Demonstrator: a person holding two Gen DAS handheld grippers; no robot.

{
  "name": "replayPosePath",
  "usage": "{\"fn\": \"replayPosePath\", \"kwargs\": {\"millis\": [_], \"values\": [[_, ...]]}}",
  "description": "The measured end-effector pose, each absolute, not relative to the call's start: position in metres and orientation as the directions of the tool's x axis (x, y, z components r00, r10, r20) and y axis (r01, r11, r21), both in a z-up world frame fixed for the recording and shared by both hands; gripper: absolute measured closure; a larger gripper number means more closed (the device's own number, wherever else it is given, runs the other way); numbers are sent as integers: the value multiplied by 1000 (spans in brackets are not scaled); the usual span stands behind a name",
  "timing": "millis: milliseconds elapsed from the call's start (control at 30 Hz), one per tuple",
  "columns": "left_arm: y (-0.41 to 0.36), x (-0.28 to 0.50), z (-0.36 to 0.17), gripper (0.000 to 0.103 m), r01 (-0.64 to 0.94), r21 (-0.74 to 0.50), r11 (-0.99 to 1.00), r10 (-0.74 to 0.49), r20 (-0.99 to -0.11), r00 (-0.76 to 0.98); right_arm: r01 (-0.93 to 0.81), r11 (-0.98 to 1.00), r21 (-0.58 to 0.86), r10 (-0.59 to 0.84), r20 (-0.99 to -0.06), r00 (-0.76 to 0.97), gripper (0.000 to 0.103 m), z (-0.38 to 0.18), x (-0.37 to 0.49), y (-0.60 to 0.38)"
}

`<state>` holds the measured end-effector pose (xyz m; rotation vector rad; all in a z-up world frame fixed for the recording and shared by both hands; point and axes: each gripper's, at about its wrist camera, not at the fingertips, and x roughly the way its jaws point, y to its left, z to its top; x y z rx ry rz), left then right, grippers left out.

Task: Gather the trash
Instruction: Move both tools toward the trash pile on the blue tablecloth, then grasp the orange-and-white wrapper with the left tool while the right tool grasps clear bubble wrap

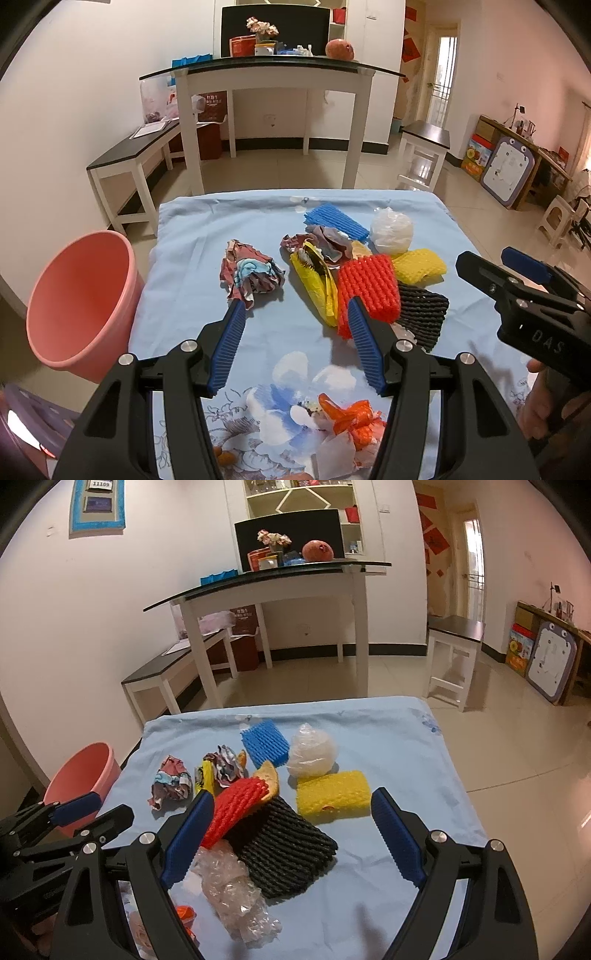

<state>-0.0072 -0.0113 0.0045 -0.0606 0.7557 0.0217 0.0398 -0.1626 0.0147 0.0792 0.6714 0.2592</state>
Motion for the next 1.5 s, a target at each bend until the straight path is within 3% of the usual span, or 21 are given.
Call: {"fn": "replayPosePath", "kwargs": {"millis": [333,933,1500], "values": [[-9,-9,6,45,-45,-34,998,8,-696,718,-209,966,154,259,-586,768,18,20,30,-168],[6,-43,12,45,5,-109,994,-79,-690,719,-202,955,216,292,-578,762,36,18,6,-196],[-24,-94,-22,45,164,-92,982,-178,-740,649,-300,923,241,384,-619,685,46,-10,-20,-194]]}}
